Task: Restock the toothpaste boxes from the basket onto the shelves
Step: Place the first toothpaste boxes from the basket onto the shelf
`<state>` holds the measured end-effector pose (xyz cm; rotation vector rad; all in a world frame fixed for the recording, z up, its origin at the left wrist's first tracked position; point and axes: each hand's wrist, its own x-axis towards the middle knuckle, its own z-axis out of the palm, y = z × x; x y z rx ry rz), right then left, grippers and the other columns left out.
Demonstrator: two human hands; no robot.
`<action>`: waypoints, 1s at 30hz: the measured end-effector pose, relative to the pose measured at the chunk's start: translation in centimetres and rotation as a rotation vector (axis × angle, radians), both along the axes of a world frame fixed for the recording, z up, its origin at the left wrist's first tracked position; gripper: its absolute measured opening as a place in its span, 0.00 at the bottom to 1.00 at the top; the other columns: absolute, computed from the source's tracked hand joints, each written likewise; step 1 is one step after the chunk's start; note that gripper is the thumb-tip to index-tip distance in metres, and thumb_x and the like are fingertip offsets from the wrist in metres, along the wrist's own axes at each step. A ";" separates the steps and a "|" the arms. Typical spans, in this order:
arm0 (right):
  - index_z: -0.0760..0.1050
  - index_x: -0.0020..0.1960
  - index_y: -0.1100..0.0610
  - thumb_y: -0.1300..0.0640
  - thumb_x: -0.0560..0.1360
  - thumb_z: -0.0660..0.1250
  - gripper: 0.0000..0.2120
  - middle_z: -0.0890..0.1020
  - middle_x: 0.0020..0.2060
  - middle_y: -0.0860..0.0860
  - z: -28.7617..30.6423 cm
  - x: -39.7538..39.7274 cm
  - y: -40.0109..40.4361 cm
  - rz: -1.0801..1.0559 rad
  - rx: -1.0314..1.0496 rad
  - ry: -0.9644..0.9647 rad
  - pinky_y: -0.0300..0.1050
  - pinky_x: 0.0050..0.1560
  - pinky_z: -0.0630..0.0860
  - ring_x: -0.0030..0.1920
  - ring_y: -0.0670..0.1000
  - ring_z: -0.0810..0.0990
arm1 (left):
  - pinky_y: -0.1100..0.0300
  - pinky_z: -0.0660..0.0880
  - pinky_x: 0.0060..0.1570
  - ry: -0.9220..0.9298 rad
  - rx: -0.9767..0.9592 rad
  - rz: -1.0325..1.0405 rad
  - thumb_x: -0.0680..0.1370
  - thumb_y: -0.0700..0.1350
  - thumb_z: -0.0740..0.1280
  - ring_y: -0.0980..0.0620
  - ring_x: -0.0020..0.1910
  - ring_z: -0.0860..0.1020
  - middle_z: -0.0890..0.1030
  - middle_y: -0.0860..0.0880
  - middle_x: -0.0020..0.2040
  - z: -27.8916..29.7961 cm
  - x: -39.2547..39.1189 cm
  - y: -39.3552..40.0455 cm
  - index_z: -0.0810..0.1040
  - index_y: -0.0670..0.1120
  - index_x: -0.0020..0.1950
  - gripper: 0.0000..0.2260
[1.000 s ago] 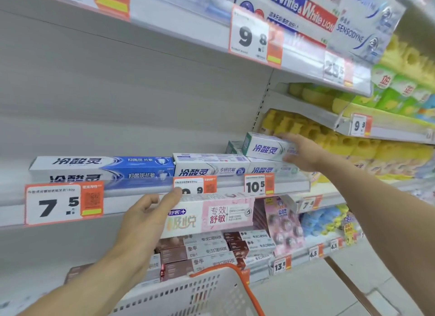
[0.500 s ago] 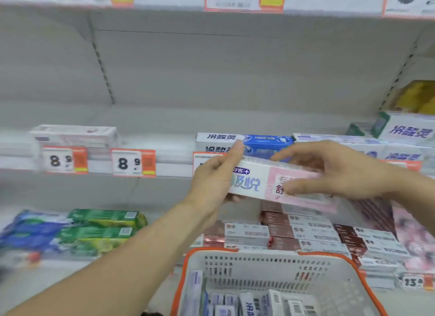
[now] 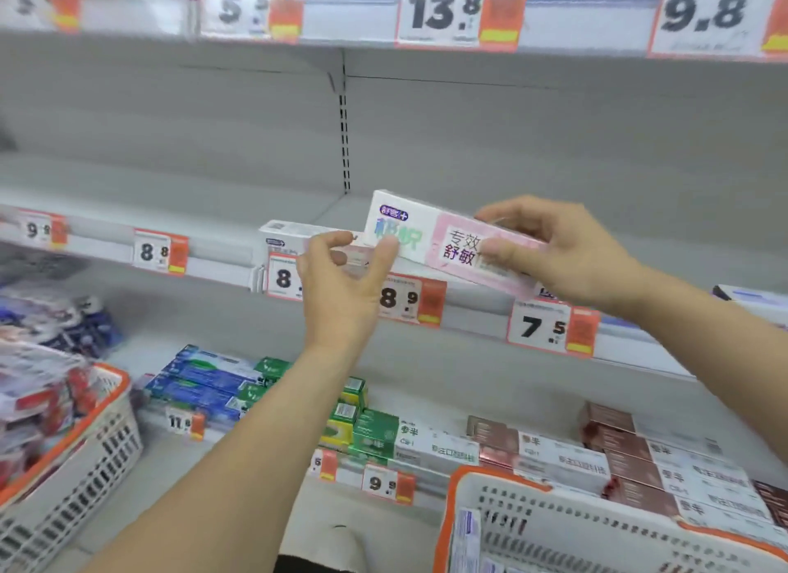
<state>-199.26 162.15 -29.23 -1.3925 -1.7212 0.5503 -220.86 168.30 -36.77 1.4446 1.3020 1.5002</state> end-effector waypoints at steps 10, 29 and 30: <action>0.74 0.62 0.47 0.51 0.76 0.68 0.15 0.78 0.53 0.42 0.4 -9.1 14.1 -0.027 0.101 -0.241 0.53 0.66 0.73 0.59 0.52 0.77 | 0.43 0.59 0.72 0.412 -0.033 0.311 0.73 0.52 0.76 0.41 0.76 0.59 0.57 0.42 0.78 -4.6 -7.5 6.3 0.60 0.49 0.77 0.37; 0.81 0.61 0.55 0.59 0.78 0.71 0.12 0.83 0.56 0.47 -3.2 -9.8 17.0 0.041 -0.292 -0.141 0.26 0.48 0.74 0.50 0.43 0.81 | 0.45 0.49 0.76 0.564 0.073 0.025 0.73 0.57 0.74 0.46 0.80 0.48 0.64 0.48 0.77 -4.7 -10.3 11.0 0.53 0.57 0.80 0.43; 0.81 0.62 0.54 0.57 0.78 0.71 0.13 0.83 0.57 0.47 -3.3 -9.9 16.8 0.039 -0.278 -0.162 0.24 0.47 0.73 0.51 0.44 0.81 | 0.44 0.48 0.76 0.575 0.070 0.024 0.73 0.58 0.74 0.46 0.81 0.47 0.63 0.48 0.78 -4.8 -10.4 11.0 0.51 0.57 0.80 0.43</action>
